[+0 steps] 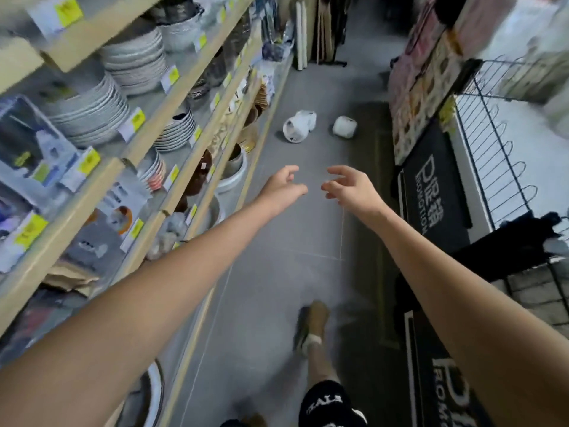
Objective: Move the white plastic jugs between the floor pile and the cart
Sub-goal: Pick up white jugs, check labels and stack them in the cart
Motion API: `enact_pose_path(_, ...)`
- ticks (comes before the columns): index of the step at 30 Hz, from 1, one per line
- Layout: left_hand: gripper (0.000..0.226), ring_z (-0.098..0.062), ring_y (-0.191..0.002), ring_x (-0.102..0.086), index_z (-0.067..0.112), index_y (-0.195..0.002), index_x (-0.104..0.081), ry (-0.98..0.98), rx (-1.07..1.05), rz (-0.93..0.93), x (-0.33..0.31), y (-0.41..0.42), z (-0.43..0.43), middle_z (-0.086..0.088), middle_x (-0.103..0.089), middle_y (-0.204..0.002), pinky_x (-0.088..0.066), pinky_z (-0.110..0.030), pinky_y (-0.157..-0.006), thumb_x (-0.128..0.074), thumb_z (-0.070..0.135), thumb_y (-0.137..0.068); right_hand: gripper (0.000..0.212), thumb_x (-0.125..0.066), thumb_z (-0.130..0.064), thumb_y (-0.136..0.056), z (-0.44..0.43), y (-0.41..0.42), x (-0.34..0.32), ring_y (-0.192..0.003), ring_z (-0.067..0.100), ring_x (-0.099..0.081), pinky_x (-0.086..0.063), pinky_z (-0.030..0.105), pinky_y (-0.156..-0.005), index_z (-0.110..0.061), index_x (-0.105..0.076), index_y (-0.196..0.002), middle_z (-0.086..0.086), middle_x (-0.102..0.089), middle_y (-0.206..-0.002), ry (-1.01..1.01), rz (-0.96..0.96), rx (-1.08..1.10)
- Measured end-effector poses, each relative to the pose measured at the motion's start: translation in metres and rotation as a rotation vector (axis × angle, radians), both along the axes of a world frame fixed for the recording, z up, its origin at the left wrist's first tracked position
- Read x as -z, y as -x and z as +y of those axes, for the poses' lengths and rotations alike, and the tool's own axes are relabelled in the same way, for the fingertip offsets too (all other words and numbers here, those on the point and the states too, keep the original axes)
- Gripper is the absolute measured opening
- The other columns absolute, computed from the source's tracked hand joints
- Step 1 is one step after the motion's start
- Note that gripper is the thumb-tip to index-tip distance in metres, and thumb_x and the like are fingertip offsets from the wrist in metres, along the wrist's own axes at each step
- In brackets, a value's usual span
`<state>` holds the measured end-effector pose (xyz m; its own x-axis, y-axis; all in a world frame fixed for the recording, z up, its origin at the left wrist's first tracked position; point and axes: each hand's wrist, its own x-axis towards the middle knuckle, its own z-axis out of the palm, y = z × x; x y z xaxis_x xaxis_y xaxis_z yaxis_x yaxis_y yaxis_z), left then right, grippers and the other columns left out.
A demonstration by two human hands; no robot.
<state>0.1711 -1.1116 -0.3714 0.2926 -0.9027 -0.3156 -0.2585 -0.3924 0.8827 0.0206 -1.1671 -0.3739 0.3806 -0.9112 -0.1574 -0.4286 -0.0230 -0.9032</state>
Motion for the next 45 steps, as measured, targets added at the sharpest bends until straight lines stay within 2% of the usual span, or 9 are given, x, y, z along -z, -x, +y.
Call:
enact_pose_path(7,0.062,-0.016,-0.138,-0.036,0.015,-0.147,-0.031,-0.074,-0.028,0.002,0.007,-0.009,-0.159,-0.008,-0.035,-0.152,-0.027,-0.019,-0.094,-0.059,0.015,-0.091,0.04,-0.057,-0.014,-0.092,-0.166,-0.012,0.006,-0.078,0.017,-0.063,-0.042,0.007,-0.054,-0.008,-0.052,-0.131,0.012,-0.069,-0.103,-0.055,-0.014,0.002)
enact_pose_path(13,0.05,-0.015,-0.127,-0.048,0.013,-0.141,-0.042,-0.049,-0.137,0.02,0.009,-0.029,-0.26,-0.004,-0.049,-0.142,-0.032,-0.018,-0.093,-0.056,0.014,-0.092,0.04,-0.057,-0.015,-0.093,-0.281,-0.031,0.009,-0.074,0.013,-0.061,-0.043,0.007,-0.053,-0.008,-0.05,-0.132,0.012,-0.068,-0.105,-0.1,0.008,-0.047)
enact_pose_path(16,0.048,-0.015,-0.125,-0.049,0.013,-0.139,-0.045,-0.053,-0.165,0.022,0.012,-0.043,-0.303,-0.004,-0.051,-0.14,-0.032,-0.019,-0.094,-0.057,0.017,-0.093,0.04,-0.056,-0.014,-0.093,-0.327,-0.046,0.014,-0.072,0.013,-0.061,-0.043,0.011,-0.055,-0.007,-0.05,-0.132,0.013,-0.068,-0.105,-0.111,0.015,-0.07)
enact_pose_path(20,0.056,-0.013,-0.121,-0.049,0.014,-0.145,-0.037,-0.086,-0.138,0.03,0.018,-0.065,-0.362,-0.004,-0.043,-0.147,-0.03,-0.019,-0.092,-0.057,0.021,-0.093,0.04,-0.055,-0.013,-0.093,-0.384,-0.066,0.021,-0.079,0.018,-0.062,-0.044,0.017,-0.059,-0.007,-0.048,-0.133,0.01,-0.066,-0.104,-0.123,0.03,-0.1)
enact_pose_path(24,0.061,-0.017,-0.133,-0.041,0.016,-0.148,-0.031,-0.097,-0.099,0.017,0.033,-0.097,-0.442,-0.003,-0.037,-0.151,-0.028,-0.022,-0.094,-0.057,0.022,-0.093,0.044,-0.056,-0.014,-0.093,-0.462,-0.094,0.034,-0.081,0.017,-0.062,-0.044,0.018,-0.061,-0.006,-0.048,-0.135,0.008,-0.066,-0.101,-0.102,0.06,-0.114)
enact_pose_path(31,0.073,-0.022,-0.139,-0.032,0.019,-0.151,-0.018,-0.214,-0.008,-0.003,0.061,-0.152,-0.589,-0.007,-0.027,-0.155,-0.028,-0.031,-0.107,-0.06,0.024,-0.092,0.046,-0.057,-0.015,-0.094,-0.595,-0.141,0.051,-0.076,0.009,-0.059,-0.043,0.016,-0.063,-0.007,-0.044,-0.137,0.002,-0.062,-0.094,-0.148,0.136,-0.075)
enact_pose_path(33,0.077,-0.022,-0.141,-0.03,0.02,-0.153,-0.013,-0.244,0.046,-0.028,0.065,-0.161,-0.624,-0.006,-0.022,-0.157,-0.028,-0.029,-0.104,-0.06,0.025,-0.092,0.049,-0.058,-0.017,-0.093,-0.628,-0.153,0.056,-0.083,0.013,-0.06,-0.043,0.02,-0.067,-0.008,-0.043,-0.139,0.003,-0.063,-0.099,-0.162,0.141,-0.066)
enact_pose_path(37,0.088,-0.024,-0.145,-0.019,0.02,-0.154,-0.004,-0.282,0.124,-0.091,0.072,-0.178,-0.688,-0.007,-0.01,-0.16,-0.023,-0.033,-0.111,-0.064,0.025,-0.09,0.052,-0.059,-0.017,-0.092,-0.689,-0.172,0.062,-0.096,0.018,-0.06,-0.044,0.027,-0.082,-0.01,-0.042,-0.141,0.006,-0.062,-0.112,-0.201,0.125,-0.032)
enact_pose_path(45,0.105,-0.021,-0.148,-0.008,0.019,-0.153,0.008,-0.359,0.194,-0.107,0.102,-0.208,-0.806,-0.006,0.002,-0.161,-0.016,-0.034,-0.116,-0.071,0.035,-0.084,0.058,-0.065,-0.012,-0.09,-0.809,-0.197,0.092,-0.103,0.017,-0.054,-0.042,0.024,-0.088,-0.008,-0.04,-0.142,0.015,-0.054,-0.128,-0.287,0.088,0.029)
